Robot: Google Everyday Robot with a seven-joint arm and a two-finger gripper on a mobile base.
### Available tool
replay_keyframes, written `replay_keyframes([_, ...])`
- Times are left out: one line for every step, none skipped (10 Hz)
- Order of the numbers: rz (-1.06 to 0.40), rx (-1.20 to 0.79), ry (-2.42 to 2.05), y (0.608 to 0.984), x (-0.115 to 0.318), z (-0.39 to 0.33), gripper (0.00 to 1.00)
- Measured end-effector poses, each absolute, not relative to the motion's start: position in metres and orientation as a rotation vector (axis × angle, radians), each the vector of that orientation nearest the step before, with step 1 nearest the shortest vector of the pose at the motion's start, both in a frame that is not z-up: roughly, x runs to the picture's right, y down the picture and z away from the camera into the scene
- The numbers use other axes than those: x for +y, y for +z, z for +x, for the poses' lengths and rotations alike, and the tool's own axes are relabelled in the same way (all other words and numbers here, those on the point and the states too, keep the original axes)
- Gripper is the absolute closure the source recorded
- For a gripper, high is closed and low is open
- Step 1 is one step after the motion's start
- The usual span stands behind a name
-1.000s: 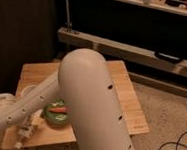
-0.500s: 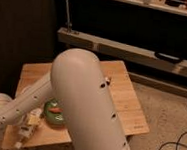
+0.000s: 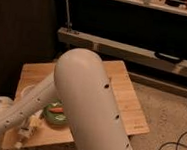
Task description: Stand the bottle upright
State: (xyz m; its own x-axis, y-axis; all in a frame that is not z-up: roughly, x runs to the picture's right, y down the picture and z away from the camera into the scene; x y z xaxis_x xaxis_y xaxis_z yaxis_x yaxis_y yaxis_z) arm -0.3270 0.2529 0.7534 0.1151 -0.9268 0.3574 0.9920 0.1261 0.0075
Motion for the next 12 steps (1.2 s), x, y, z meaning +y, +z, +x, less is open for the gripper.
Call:
replay_keyframes([-0.239, -0.310, -1.430, 0.752, 0.256, -0.328, 0.22])
replay_keyframes([-0.231, -0.309, -1.429, 0.751, 0.256, -0.328, 0.22])
replay_keyframes([-0.229, -0.309, -1.430, 0.752, 0.257, -0.328, 0.22])
replay_keyframes([-0.234, -0.305, -1.434, 0.753, 0.257, -0.329, 0.22])
replay_keyframes([-0.240, -0.304, -1.440, 0.753, 0.258, -0.330, 0.22])
replay_keyframes([-0.259, -0.306, -1.439, 0.757, 0.260, -0.329, 0.30])
replay_keyframes([-0.264, -0.318, -1.435, 0.758, 0.263, -0.330, 0.41])
replay_keyframes([-0.273, -0.324, -1.429, 0.761, 0.264, -0.327, 0.52])
replay_keyframes([-0.275, -0.332, -1.426, 0.762, 0.265, -0.326, 0.59])
replay_keyframes([-0.279, -0.343, -1.426, 0.762, 0.266, -0.326, 0.71])
replay_keyframes([-0.286, -0.356, -1.429, 0.762, 0.266, -0.326, 0.80])
replay_keyframes([-0.306, -0.373, -1.426, 0.762, 0.267, -0.324, 0.89])
